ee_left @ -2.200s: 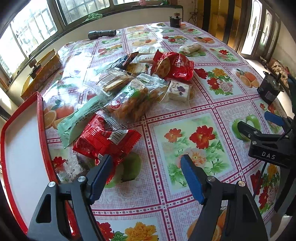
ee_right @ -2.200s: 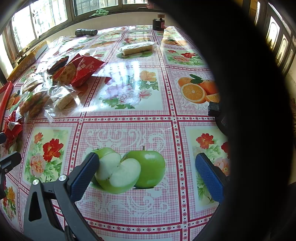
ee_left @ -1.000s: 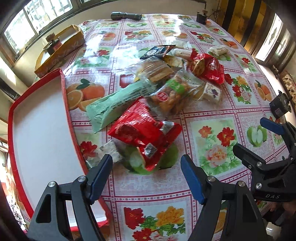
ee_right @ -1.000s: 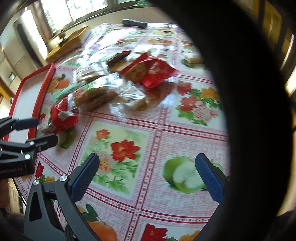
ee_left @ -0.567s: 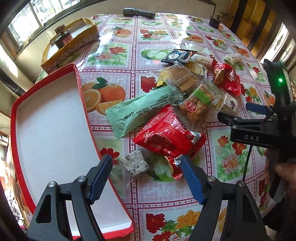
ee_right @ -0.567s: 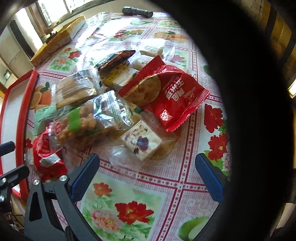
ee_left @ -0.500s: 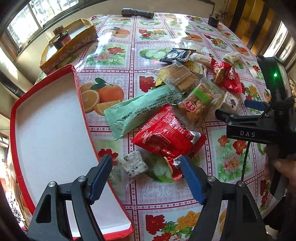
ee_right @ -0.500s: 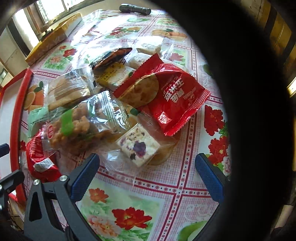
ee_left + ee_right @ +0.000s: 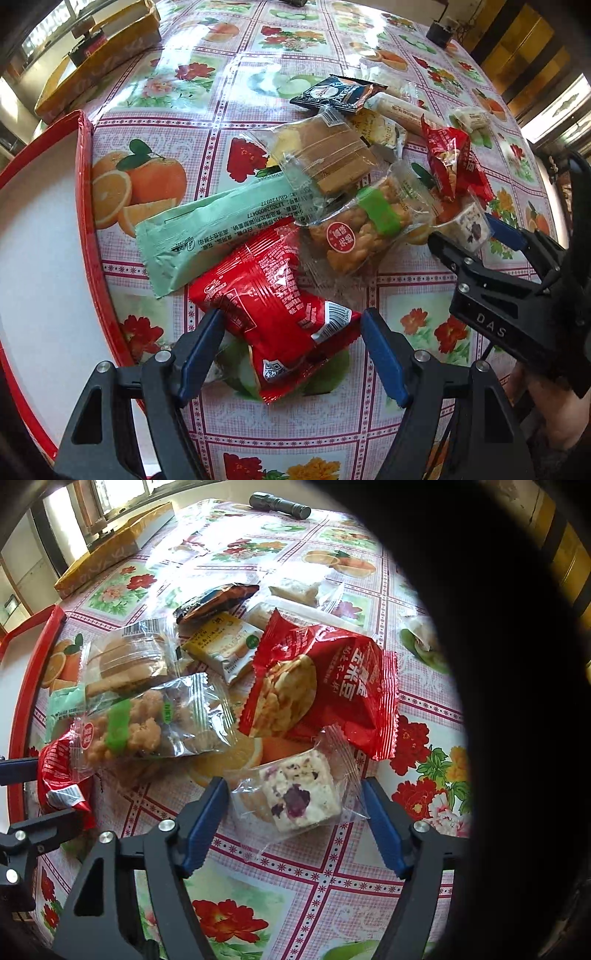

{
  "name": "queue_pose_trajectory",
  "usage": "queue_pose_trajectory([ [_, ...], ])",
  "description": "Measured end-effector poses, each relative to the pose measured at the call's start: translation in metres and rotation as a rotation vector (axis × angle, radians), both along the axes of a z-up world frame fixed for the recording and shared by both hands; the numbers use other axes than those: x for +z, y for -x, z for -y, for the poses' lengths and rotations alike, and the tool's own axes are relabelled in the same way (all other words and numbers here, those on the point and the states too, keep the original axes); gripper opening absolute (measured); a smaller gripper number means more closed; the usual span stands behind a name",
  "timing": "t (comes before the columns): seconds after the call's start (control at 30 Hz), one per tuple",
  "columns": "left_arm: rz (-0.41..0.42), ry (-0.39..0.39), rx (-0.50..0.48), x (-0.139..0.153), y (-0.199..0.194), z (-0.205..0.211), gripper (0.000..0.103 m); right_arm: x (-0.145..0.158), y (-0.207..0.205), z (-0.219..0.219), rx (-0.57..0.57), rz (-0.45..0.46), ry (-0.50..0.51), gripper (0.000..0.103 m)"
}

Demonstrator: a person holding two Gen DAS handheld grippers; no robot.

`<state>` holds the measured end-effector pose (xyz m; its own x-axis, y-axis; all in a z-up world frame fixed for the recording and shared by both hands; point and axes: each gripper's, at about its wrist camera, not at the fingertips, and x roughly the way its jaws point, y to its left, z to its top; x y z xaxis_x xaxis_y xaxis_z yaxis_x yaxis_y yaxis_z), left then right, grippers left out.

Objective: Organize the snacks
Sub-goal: 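Move left gripper toward red snack packet while right gripper approaches white nougat packet, then close left gripper on red snack packet while right gripper grasps white nougat packet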

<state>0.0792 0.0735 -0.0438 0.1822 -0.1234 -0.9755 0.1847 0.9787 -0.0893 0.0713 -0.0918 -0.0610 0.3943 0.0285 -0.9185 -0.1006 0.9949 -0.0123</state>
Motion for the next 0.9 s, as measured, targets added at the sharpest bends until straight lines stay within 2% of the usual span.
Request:
queue_pose_trajectory([
  [0.1,0.011,0.011,0.016,-0.001,-0.001,0.0,0.076,0.0,0.001,0.001,0.013,0.005,0.004,0.074],
  [0.17,0.009,0.038,0.024,0.0,-0.001,-0.003,0.071,0.0,0.002,0.003,0.014,0.008,0.003,0.073],
  [0.2,0.01,0.057,0.027,0.003,0.001,-0.007,0.063,0.0,0.003,0.003,0.013,0.01,0.002,0.072],
  [0.23,0.013,0.068,0.027,0.006,0.001,-0.009,0.048,0.001,0.004,0.004,0.01,0.013,-0.001,0.071],
  [0.3,0.006,0.106,0.01,0.011,0.001,-0.011,0.032,0.001,0.006,0.006,0.007,0.015,-0.007,0.07],
  [0.5,0.037,0.097,-0.015,0.016,0.01,-0.011,0.025,0.002,0.012,0.009,-0.006,0.013,-0.024,0.069],
  [0.63,0.046,0.121,-0.022,0.021,0.012,-0.012,0.02,0.003,0.018,0.012,-0.015,0.015,-0.032,0.069],
  [0.73,0.055,0.152,-0.035,0.025,0.014,-0.011,0.019,0.005,0.023,0.014,-0.025,0.023,-0.041,0.069],
  [0.9,0.097,0.143,-0.079,0.036,0.026,-0.016,0.017,0.014,0.028,0.016,-0.031,0.046,-0.059,0.068],
])
